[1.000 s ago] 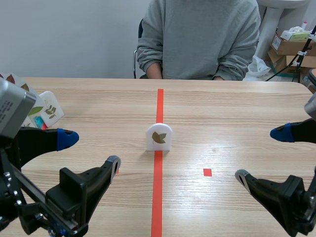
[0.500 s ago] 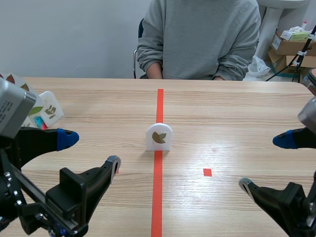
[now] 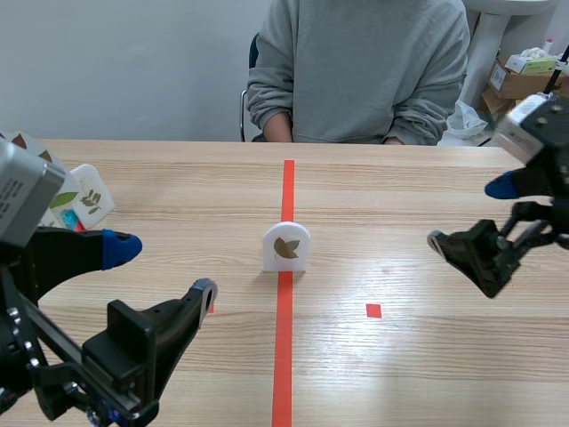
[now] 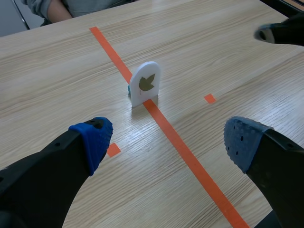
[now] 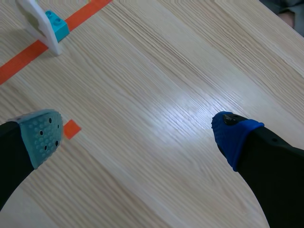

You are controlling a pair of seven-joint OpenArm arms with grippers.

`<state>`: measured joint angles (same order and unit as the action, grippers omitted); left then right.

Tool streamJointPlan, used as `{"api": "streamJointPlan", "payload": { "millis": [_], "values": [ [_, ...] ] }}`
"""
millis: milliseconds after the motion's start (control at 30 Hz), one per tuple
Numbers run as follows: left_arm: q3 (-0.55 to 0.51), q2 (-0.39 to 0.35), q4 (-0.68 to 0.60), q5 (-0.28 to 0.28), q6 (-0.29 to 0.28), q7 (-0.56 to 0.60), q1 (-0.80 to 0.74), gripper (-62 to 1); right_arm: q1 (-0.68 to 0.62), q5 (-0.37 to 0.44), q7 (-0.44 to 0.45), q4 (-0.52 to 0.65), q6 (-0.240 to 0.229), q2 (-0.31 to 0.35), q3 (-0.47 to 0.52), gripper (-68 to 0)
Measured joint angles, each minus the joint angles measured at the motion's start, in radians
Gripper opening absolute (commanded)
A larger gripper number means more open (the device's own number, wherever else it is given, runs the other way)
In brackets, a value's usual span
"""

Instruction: Do the leaf sorting experiment

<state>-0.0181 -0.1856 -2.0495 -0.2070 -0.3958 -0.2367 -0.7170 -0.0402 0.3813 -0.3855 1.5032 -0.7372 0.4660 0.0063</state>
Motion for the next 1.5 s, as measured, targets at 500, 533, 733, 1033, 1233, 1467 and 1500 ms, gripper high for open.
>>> {"api": "streamJointPlan", "payload": {
  "millis": [500, 533, 733, 1033, 1233, 1467, 1500],
  "values": [
    [0.000, 0.000, 0.000, 0.000, 0.000, 0.000, 0.000, -10.3, 0.381, -0.165, 0.104, -0.407, 0.000, -0.154, -0.439, -2.5],
    [0.000, 0.000, 0.000, 0.000, 0.000, 0.000, 0.000, -10.3, 0.391, -0.179, 0.116, -0.421, 0.000, -0.173, -0.451, -2.5],
    [0.000, 0.000, 0.000, 0.000, 0.000, 0.000, 0.000, -10.3, 0.441, -0.229, 0.155, -0.541, 0.000, -0.261, -0.486, -2.5],
    [0.000, 0.000, 0.000, 0.000, 0.000, 0.000, 0.000, -10.3, 0.455, -0.315, 0.211, -0.668, 0.000, -0.340, -0.486, -5.3],
    [0.000, 0.000, 0.000, 0.000, 0.000, 0.000, 0.000, -10.3, 0.458, -0.342, 0.253, -0.665, 0.000, -0.344, -0.519, -15.5],
    [0.000, 0.000, 0.000, 0.000, 0.000, 0.000, 0.000, -10.3, 0.458, -0.341, 0.280, -0.665, 0.000, -0.339, -0.578, -32.4],
    [0.000, 0.000, 0.000, 0.000, 0.000, 0.000, 0.000, -10.3, 0.457, -0.341, 0.286, -0.665, 0.000, -0.339, -0.579, -33.7]
  ]
}}
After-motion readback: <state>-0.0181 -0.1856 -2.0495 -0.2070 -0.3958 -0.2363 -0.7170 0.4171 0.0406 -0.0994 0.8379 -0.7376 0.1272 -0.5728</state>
